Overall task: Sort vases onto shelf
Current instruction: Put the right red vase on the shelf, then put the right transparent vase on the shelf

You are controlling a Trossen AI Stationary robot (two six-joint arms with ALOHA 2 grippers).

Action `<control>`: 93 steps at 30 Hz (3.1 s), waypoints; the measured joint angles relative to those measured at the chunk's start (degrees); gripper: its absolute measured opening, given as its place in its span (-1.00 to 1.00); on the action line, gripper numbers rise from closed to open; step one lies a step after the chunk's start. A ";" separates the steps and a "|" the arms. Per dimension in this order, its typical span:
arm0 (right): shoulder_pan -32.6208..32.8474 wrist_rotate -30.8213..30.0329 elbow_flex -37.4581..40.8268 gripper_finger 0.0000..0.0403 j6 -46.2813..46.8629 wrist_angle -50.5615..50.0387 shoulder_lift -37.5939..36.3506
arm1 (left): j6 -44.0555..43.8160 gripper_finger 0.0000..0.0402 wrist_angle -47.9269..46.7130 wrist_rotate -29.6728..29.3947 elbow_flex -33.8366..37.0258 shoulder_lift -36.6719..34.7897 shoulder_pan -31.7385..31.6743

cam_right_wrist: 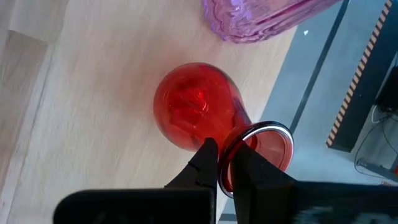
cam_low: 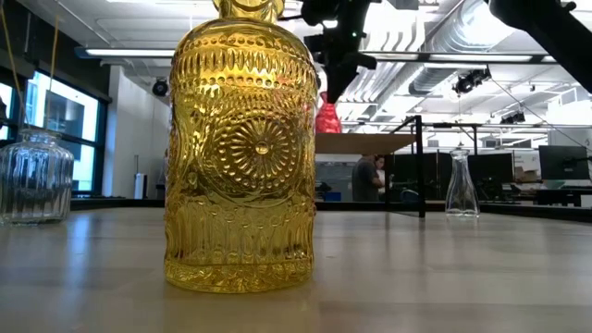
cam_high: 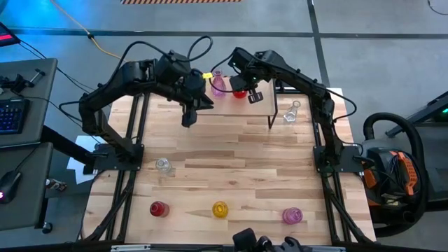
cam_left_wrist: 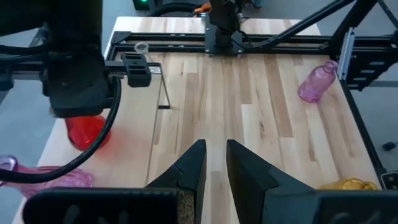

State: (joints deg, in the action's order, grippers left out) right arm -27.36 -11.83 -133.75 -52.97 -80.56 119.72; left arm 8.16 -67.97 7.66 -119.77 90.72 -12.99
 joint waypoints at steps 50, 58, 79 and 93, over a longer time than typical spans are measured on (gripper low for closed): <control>0.41 -5.24 0.04 -0.83 1.49 1.13 0.22 | 1.97 -0.72 -2.73 0.11 0.00 -0.04 -0.18; 1.58 -5.51 0.00 -0.83 1.55 1.17 0.22 | 1.97 -0.72 -3.40 0.11 0.00 -0.04 -0.18; 1.93 -5.29 -0.11 -0.83 3.90 1.11 -1.42 | 1.93 -0.72 -3.33 0.11 0.00 -0.09 -0.18; 1.93 -6.55 -0.13 -0.83 9.33 -0.74 -7.96 | 1.49 -0.72 -3.29 0.09 0.00 -0.09 -0.18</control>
State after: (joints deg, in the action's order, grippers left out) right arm -25.43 -18.38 -133.88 -43.64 -81.31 111.75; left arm 9.65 -71.26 7.75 -119.77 90.63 -13.17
